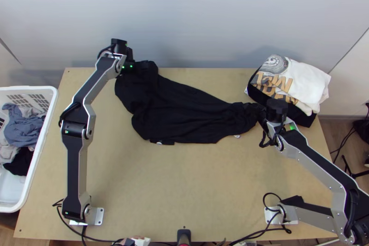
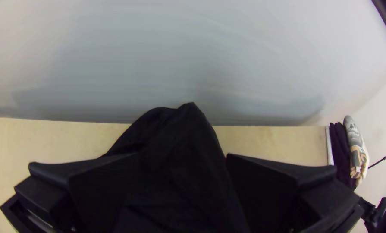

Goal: Fold the t-shirt

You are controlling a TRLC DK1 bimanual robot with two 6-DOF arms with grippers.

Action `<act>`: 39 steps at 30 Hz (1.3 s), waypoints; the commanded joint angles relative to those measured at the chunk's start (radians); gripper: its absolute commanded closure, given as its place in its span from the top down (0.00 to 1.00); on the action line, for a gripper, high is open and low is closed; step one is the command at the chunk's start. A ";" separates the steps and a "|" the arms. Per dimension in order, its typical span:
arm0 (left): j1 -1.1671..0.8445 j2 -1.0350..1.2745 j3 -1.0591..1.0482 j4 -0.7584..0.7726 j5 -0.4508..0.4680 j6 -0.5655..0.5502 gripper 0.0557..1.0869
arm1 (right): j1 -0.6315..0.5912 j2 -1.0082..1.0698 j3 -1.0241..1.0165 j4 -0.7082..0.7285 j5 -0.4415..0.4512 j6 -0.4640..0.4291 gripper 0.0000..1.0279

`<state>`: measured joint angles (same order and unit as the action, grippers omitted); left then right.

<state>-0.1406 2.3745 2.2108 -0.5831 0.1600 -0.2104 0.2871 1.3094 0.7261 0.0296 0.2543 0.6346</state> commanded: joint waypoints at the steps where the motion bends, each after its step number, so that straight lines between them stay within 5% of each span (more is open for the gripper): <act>1: 0.022 0.006 0.010 -0.055 0.044 0.048 0.88 | 0.003 0.005 -0.002 0.020 0.000 0.002 0.03; 6: 0.019 0.049 0.030 -0.044 0.056 0.037 0.81 | 0.001 0.007 0.001 0.020 0.000 0.000 0.03; 8: 0.019 0.055 0.029 -0.023 0.056 0.016 0.53 | 0.001 0.005 0.001 0.020 0.002 -0.003 0.03; 10: 0.022 0.063 0.029 0.028 0.056 -0.018 0.40 | 0.001 0.002 -0.004 0.020 0.003 -0.006 0.03; 16: 0.030 0.086 0.047 0.043 0.052 -0.023 0.56 | -0.003 -0.004 -0.010 0.020 0.003 -0.010 0.03; 39: 0.018 0.152 0.082 0.037 0.021 -0.057 0.56 | -0.003 0.001 -0.008 0.027 0.007 -0.018 0.03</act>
<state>-0.1059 2.4958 2.2776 -0.5694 0.1795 -0.2550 0.2859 1.3155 0.7204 0.0578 0.2581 0.6231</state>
